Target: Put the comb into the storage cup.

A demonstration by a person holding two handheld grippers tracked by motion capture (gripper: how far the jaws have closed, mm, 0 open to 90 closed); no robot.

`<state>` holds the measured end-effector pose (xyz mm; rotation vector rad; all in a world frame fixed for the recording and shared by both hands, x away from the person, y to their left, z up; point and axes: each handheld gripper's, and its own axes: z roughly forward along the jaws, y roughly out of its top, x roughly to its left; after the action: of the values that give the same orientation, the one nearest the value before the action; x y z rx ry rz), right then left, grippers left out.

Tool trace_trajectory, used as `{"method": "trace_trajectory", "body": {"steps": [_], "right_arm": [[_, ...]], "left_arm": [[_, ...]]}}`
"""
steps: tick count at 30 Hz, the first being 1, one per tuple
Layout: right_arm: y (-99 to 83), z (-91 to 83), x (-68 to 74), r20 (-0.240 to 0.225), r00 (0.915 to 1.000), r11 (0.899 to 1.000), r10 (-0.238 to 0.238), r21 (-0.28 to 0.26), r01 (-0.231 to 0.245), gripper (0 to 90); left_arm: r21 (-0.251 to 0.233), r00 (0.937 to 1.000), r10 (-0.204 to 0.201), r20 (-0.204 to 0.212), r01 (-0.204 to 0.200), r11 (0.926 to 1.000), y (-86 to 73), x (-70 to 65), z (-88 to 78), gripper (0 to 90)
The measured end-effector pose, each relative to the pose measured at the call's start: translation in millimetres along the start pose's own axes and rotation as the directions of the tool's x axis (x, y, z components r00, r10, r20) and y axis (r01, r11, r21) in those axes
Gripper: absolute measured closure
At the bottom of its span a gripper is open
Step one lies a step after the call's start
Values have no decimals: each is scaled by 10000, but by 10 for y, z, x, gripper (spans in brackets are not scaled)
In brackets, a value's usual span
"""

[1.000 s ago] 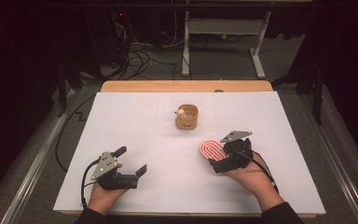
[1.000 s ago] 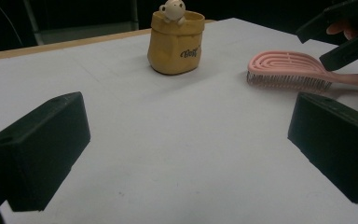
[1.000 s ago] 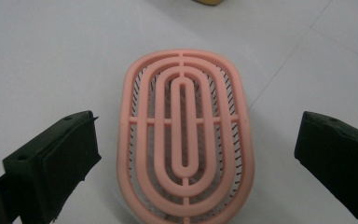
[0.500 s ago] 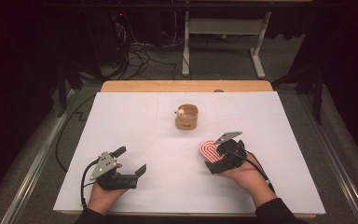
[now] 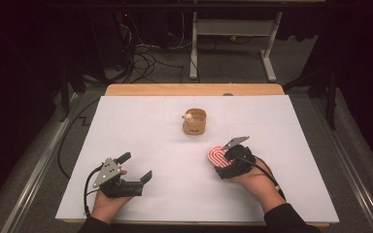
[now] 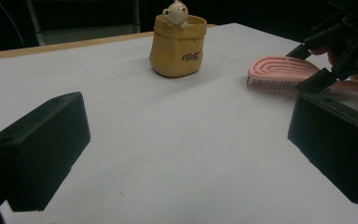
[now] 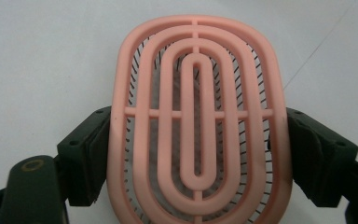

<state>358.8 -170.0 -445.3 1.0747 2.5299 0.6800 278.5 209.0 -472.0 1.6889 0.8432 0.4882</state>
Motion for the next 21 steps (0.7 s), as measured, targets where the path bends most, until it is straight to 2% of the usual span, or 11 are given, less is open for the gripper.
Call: {"method": "trace_trajectory", "body": {"steps": [4, 12, 21], "right_arm": [[1, 1, 0, -1, 10000, 9999, 97, 62, -97, 191], [8, 11, 20, 154, 9998, 9999, -115, -2, 115, 200], [8, 9, 25, 153, 9998, 9999, -142, -40, 142, 202]], "left_arm": [[-6, 10000, -19, 10, 19, 10000, -2, 0, -3, 0], [-3, 10000, -19, 4, 19, 10000, -4, 0, -3, 0], [-7, 10000, 4, -35, -4, 10000, -1, 4, 1, 0]]}}
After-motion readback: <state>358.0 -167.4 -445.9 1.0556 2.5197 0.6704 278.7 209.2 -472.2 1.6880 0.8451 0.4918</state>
